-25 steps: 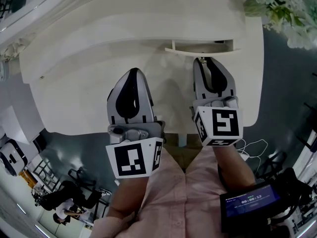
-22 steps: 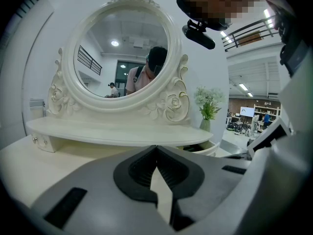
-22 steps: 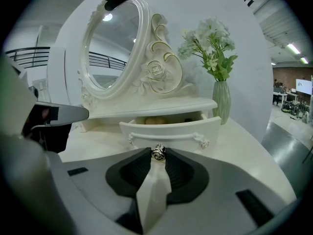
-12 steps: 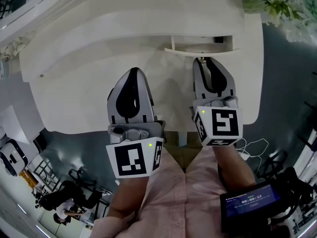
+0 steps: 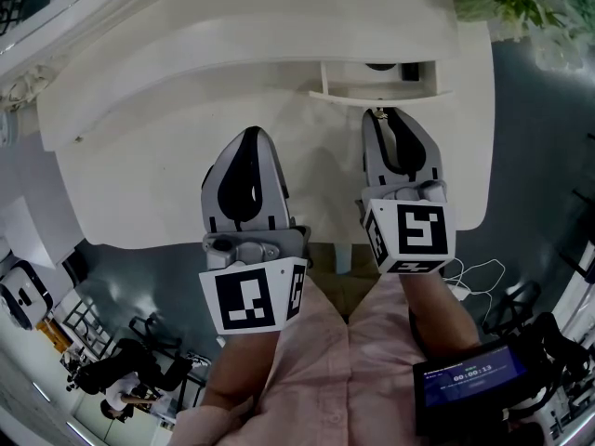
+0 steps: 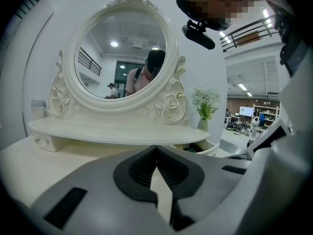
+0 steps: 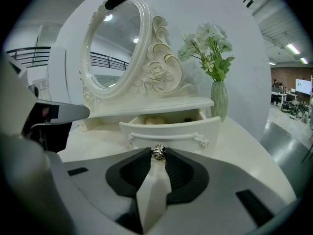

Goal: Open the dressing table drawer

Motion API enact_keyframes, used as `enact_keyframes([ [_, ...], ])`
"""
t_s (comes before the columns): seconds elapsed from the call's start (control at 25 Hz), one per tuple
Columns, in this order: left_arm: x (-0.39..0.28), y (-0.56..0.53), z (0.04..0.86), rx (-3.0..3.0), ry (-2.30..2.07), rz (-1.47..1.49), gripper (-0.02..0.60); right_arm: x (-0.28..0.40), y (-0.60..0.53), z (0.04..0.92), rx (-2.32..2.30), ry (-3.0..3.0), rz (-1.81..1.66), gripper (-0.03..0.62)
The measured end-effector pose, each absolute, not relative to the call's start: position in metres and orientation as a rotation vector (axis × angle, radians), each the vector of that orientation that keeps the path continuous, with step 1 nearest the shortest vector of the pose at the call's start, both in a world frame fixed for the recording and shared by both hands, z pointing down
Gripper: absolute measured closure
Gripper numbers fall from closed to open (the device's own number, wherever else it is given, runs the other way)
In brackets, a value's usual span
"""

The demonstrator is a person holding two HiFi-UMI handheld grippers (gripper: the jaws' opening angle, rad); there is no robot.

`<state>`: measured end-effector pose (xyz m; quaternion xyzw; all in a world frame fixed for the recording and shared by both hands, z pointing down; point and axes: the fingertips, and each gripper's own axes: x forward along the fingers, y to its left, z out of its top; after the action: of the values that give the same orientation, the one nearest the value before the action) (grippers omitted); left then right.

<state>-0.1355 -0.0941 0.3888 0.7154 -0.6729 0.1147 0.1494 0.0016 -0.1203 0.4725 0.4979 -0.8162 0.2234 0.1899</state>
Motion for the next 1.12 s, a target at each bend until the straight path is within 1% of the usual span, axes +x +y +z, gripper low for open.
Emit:
enact_keyframes([
  [1.12,-0.130,-0.084,0.389,2.060,-1.935,0.334,0.560,0.004,-0.109,0.473,1.390,-2.297,0.621,0.493],
])
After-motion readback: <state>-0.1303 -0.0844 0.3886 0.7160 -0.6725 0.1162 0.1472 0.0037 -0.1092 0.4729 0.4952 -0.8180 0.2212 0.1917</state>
